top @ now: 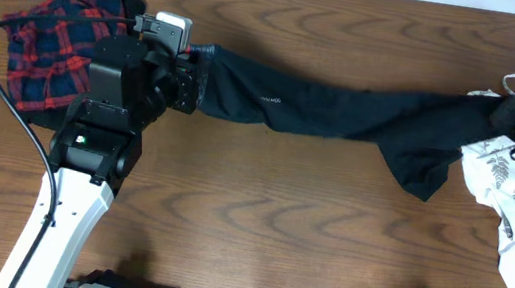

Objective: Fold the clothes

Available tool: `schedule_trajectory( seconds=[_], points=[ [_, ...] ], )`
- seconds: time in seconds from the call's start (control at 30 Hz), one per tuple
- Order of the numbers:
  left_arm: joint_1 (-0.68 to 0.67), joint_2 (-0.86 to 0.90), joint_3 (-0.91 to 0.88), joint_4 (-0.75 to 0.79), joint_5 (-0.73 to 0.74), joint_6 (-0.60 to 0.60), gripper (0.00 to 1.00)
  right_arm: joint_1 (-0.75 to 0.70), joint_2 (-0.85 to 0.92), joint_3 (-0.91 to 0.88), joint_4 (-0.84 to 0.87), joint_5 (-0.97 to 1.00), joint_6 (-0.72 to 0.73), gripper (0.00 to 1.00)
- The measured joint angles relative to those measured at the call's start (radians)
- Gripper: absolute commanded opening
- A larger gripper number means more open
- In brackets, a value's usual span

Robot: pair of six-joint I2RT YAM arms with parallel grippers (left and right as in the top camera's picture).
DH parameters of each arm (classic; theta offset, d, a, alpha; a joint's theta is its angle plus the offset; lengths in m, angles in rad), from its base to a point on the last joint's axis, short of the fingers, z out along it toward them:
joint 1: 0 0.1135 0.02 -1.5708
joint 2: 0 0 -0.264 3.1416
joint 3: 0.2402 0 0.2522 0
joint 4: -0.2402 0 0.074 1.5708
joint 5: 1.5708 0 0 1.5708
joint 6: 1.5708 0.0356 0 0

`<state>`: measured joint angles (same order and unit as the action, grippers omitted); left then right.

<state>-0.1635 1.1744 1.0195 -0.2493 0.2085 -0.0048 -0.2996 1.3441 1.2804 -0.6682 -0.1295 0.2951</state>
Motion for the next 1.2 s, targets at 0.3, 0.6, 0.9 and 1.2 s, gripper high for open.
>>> schedule_trajectory(
  seconds=[0.3,0.6,0.9,1.2],
  points=[
    [0.0,0.0,0.0,-0.012,-0.137,-0.022,0.06,-0.057,0.0,0.001,-0.017,0.03,-0.017,0.01],
    [0.0,0.0,0.0,0.068,-0.192,-0.045,0.06,-0.057,0.001,0.001,-0.003,0.033,-0.021,0.01],
    [0.0,0.079,-0.002,0.362,-0.195,-0.073,0.06,-0.057,0.052,0.004,0.132,0.011,-0.034,0.01],
    [0.0,0.25,-0.01,0.763,-0.199,-0.073,0.06,-0.056,0.133,0.013,0.419,-0.007,-0.044,0.01]
  ],
)
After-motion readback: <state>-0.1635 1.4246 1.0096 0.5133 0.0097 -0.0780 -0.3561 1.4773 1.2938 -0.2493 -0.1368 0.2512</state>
